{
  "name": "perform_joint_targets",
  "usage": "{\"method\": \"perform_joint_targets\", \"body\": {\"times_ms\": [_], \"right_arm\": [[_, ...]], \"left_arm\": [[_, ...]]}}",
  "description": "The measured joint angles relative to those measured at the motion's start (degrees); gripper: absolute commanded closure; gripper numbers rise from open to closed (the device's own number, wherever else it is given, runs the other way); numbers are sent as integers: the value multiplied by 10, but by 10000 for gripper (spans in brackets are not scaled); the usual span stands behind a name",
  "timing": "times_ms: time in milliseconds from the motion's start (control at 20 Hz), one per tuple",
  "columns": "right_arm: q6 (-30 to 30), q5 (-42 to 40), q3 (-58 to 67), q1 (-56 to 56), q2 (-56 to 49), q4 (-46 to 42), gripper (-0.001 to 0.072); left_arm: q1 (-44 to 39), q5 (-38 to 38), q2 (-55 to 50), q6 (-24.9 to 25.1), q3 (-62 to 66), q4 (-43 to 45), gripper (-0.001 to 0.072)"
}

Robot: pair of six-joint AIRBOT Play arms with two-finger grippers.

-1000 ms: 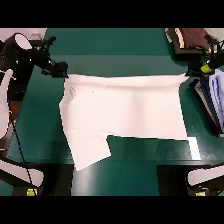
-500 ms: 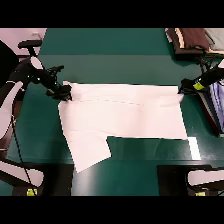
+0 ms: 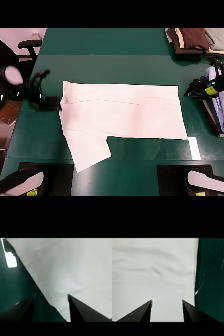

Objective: Fold the shirts.

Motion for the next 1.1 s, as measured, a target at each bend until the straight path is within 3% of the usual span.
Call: {"method": "perform_joint_targets", "body": {"times_ms": [250, 650, 700, 800, 850, 1100], "right_arm": [[0, -49, -62, -7, 67, 2, 271], [0, -62, -78, -7, 85, 3, 271], [0, -62, -78, -7, 85, 3, 272], [-7, -61, -78, -10, 86, 3, 272], [-13, -58, -79, -14, 86, 3, 272], [-28, -9, -87, -76, 80, -9, 261]], "left_arm": [[0, 19, 156, -28, -228, -48, 217], [0, 130, 203, -30, -376, -177, 219], [0, 137, 204, -29, -381, -190, 257], [0, 143, 205, -27, -387, -205, 613], [0, 145, 205, -26, -389, -214, 682], [0, 137, 206, 7, -382, -255, 685]]}}
